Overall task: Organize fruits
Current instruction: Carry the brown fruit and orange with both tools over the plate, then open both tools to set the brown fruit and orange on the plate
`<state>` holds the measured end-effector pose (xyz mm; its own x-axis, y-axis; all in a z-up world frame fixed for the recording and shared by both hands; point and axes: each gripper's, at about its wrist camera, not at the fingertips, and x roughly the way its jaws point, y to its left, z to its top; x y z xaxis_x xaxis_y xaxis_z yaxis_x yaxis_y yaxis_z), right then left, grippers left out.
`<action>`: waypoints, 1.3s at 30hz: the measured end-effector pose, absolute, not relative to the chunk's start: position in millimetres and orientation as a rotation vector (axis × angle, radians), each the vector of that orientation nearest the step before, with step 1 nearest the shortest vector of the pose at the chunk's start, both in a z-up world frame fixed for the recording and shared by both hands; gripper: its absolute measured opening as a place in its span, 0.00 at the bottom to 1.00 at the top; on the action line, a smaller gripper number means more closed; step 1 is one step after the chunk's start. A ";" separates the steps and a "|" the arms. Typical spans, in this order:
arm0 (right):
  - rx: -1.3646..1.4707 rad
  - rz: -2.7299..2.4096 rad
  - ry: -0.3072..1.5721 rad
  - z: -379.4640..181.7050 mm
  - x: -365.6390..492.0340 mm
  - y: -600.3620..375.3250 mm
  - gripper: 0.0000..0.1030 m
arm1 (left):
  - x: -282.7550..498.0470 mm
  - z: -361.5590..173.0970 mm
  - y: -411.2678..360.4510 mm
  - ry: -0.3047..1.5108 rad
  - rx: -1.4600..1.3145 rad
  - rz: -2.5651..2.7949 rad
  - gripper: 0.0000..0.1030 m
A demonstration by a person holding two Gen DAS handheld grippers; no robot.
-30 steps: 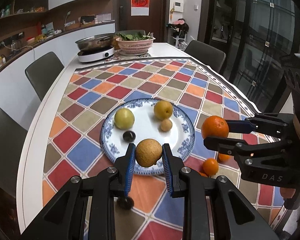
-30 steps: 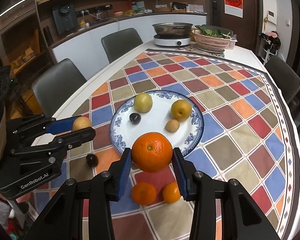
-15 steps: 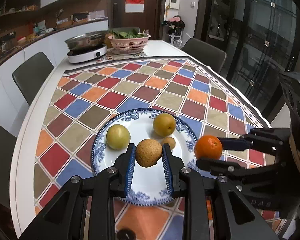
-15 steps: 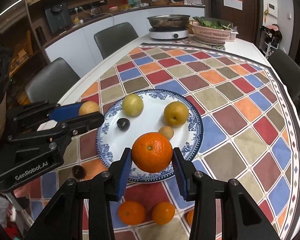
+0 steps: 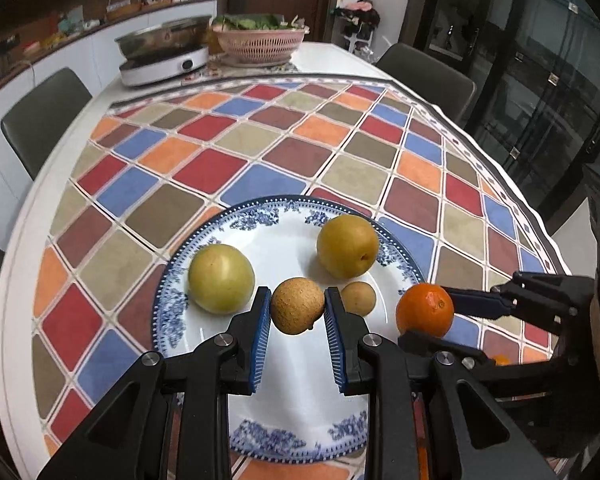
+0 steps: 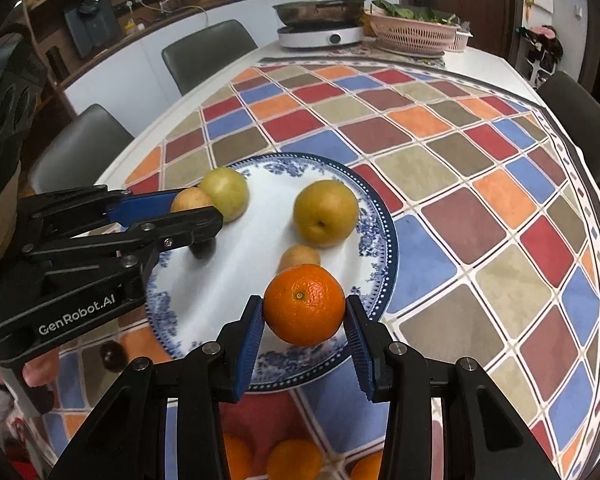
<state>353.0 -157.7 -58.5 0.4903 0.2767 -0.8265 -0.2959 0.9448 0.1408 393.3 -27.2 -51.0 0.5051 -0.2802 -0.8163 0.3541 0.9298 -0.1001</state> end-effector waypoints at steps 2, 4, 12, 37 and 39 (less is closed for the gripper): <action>-0.019 0.348 1.013 -62.9 356.8 -158.5 0.41 | 400.2 -57.0 -31.5 0.991 0.090 -0.383 0.26; -0.019 0.351 1.026 -67.2 359.6 -158.7 0.41 | 406.0 -63.5 -36.3 1.012 0.104 -0.379 0.26; -0.007 0.337 1.049 -77.6 365.3 -163.6 0.41 | 414.2 -77.1 -42.7 1.046 0.130 -0.378 0.26; 0.009 0.350 0.952 -42.4 339.5 -162.6 0.47 | 346.0 -9.9 -11.1 0.886 0.100 -0.313 0.46; 0.001 0.349 0.930 -34.4 332.5 -162.2 0.47 | 336.9 -3.7 -8.0 0.869 0.096 -0.311 0.46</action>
<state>332.5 -162.2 -34.4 0.5458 0.2949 -0.7843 -0.2942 0.9439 0.1502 336.9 -8.0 -3.7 0.6041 -0.2293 -0.7632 0.3070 0.9508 -0.0427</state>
